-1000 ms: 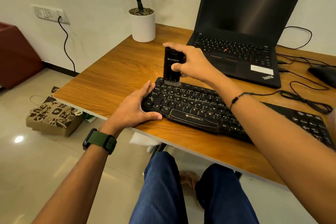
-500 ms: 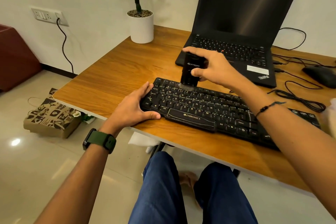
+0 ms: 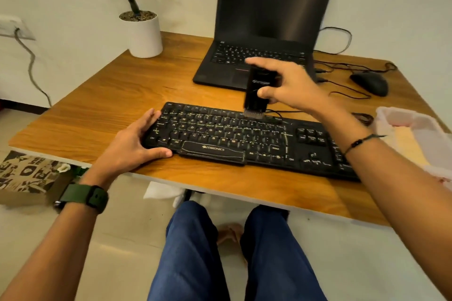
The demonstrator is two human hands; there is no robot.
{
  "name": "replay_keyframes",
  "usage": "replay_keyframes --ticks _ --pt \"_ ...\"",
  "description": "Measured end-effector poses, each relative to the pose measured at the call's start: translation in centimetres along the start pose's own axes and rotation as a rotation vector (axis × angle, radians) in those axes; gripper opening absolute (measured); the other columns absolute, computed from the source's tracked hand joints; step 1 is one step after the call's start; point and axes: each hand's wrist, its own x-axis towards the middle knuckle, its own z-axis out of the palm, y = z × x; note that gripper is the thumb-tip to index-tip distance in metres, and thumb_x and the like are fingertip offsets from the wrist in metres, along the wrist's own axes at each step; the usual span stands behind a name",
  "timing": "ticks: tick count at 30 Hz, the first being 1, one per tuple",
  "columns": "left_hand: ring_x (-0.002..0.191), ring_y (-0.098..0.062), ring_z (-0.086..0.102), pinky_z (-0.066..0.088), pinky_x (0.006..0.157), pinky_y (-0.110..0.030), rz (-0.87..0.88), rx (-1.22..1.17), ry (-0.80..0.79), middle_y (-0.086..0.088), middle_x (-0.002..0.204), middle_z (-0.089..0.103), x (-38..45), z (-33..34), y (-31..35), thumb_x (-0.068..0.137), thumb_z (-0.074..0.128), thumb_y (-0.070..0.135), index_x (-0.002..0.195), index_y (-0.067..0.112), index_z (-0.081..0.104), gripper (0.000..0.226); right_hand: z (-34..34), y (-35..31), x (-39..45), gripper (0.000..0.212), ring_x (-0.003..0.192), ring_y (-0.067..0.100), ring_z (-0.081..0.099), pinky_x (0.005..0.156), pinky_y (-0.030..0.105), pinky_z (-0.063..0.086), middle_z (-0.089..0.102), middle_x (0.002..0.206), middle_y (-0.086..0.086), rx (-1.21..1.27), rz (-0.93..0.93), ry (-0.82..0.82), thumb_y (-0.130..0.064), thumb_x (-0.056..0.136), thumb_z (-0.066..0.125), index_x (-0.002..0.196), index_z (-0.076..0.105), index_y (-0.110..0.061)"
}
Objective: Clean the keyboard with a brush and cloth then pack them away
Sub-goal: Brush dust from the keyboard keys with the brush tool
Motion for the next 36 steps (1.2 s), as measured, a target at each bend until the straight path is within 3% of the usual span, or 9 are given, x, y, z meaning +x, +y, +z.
replay_keyframes --ticks 4,13,17,22,25,28,31,36 --pt "0.128 0.002 0.027 0.020 0.106 -0.020 0.009 -0.020 0.016 0.028 0.133 0.029 0.1 0.4 0.1 0.058 0.078 0.030 0.147 0.026 0.018 0.107 0.1 0.3 -0.4 0.066 0.101 0.013 0.054 0.080 0.031 0.054 0.054 0.129 -0.003 -0.079 -0.007 -0.014 -0.001 0.079 0.062 0.134 0.045 -0.032" --pt "0.123 0.004 0.026 0.020 0.106 -0.022 -0.001 -0.009 0.020 0.029 0.130 0.025 -0.1 0.4 0.3 0.066 0.078 0.020 0.146 0.027 0.019 0.100 -2.5 0.9 -1.7 0.067 0.104 0.015 0.054 0.069 0.028 0.058 0.050 0.123 -0.005 -0.014 0.070 0.013 0.002 0.081 0.062 0.135 0.044 -0.033" --pt "0.124 0.004 0.026 0.020 0.105 -0.020 -0.004 -0.021 0.022 0.030 0.130 0.025 -0.1 0.4 0.4 0.065 0.078 0.018 0.146 0.026 0.020 0.100 -0.7 -0.2 -0.8 0.067 0.105 0.011 0.051 0.078 0.026 0.054 0.049 0.126 -0.007 -0.016 0.002 -0.015 0.000 0.081 0.062 0.137 0.041 -0.031" --pt "0.126 0.002 0.026 0.021 0.109 -0.025 -0.003 -0.015 0.001 0.030 0.131 0.025 0.0 0.3 0.2 0.063 0.078 0.023 0.147 0.027 0.017 0.104 -1.4 1.0 -1.5 0.066 0.108 0.012 0.048 0.087 0.036 0.052 0.049 0.132 -0.003 -0.062 0.036 -0.032 0.000 0.081 0.063 0.136 0.043 -0.031" --pt "0.124 0.003 0.026 0.020 0.108 -0.024 0.004 -0.011 0.007 0.029 0.130 0.025 0.0 0.3 0.2 0.064 0.078 0.022 0.147 0.026 0.018 0.103 -2.8 2.2 -2.7 0.066 0.107 0.016 0.052 0.080 0.034 0.056 0.049 0.120 -0.007 -0.046 0.092 -0.004 0.001 0.081 0.063 0.134 0.045 -0.034" --pt "0.125 0.003 0.025 0.019 0.107 -0.023 0.012 -0.006 0.016 0.029 0.131 0.026 0.0 0.3 0.1 0.064 0.078 0.023 0.147 0.027 0.018 0.102 -4.1 2.9 -3.3 0.068 0.108 0.020 0.054 0.071 0.031 0.058 0.048 0.125 -0.005 -0.001 0.122 0.016 0.003 0.080 0.062 0.132 0.046 -0.037" --pt "0.124 0.003 0.025 0.019 0.107 -0.024 0.014 -0.001 0.017 0.029 0.130 0.025 0.1 0.3 0.1 0.064 0.078 0.022 0.146 0.028 0.018 0.102 -4.9 2.9 -3.2 0.069 0.110 0.021 0.054 0.069 0.030 0.058 0.047 0.132 -0.004 0.041 0.095 0.062 0.004 0.079 0.063 0.130 0.048 -0.040" --pt "0.126 0.003 0.023 0.018 0.108 -0.022 0.022 0.001 0.016 0.030 0.132 0.023 0.1 0.3 0.0 0.059 0.078 0.027 0.147 0.026 0.018 0.106 -3.3 2.3 -2.6 0.067 0.110 0.014 0.046 0.074 0.026 0.054 0.047 0.133 -0.001 -0.066 0.079 -0.018 0.002 0.081 0.062 0.134 0.045 -0.035"
